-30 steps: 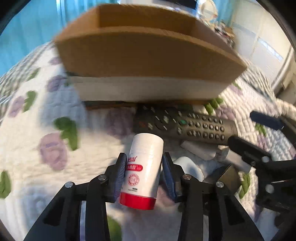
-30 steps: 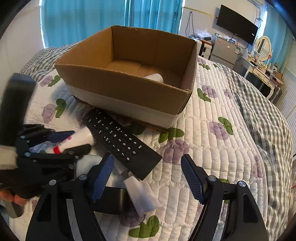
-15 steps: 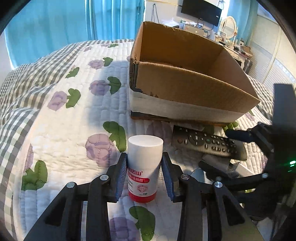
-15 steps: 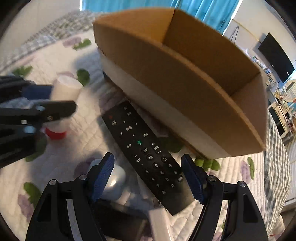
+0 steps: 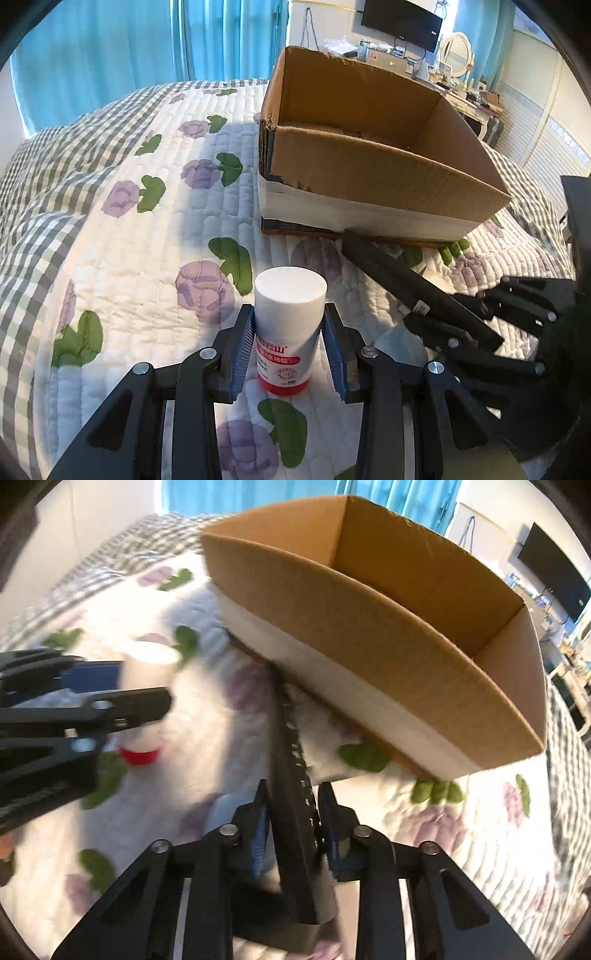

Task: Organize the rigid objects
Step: 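Grasp the black TV remote with the right gripper while the left gripper holds the bottle, then carry the bottle and remote over the box and release both inside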

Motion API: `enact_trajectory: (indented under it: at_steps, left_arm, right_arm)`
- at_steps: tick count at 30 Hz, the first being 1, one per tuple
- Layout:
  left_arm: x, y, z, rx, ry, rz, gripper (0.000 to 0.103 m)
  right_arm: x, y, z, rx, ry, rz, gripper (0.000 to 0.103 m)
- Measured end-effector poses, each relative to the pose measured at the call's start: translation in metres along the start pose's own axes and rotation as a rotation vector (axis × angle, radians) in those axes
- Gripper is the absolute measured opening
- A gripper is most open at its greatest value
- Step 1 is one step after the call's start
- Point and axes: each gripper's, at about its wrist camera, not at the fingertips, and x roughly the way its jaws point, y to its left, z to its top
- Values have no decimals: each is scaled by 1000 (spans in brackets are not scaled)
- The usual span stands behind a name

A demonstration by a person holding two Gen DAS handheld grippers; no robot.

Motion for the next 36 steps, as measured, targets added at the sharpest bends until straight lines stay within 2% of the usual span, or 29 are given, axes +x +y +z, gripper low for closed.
enact_trajectory:
  at_steps: [7,9,16,19,23,27,32,36]
  left_arm:
    - [-17,-4,-7,1,-10,-6,37]
    - [-23,-6,-8,-1,-17,-10,37]
    - [-47,-19,4,22,-56,-31,37]
    - [-61,-27,22,46,-98,-43,37]
    - [-77,-38,60,61,-154,-86,37]
    - [-83,-44,98,75,-205,-99,37]
    - [-67,-51,139,113,-246,-61,37]
    - [-39,-52,157,123,-230,-63,37]
  right_arm:
    - [-34,6,-10,62,-58,39,19]
    - [-46,7,-10,69,-72,30,19]
    - [-101,7,-6,70,-202,-44,19]
    - [-123,-3,5,88,-249,-68,19]
    - [-148,-22,22,125,-307,-88,19]
    - [-164,-43,42,168,-361,-89,19]
    - [-175,-73,66,199,-408,-104,19]
    - [-165,-89,87,214,-415,-118,19]
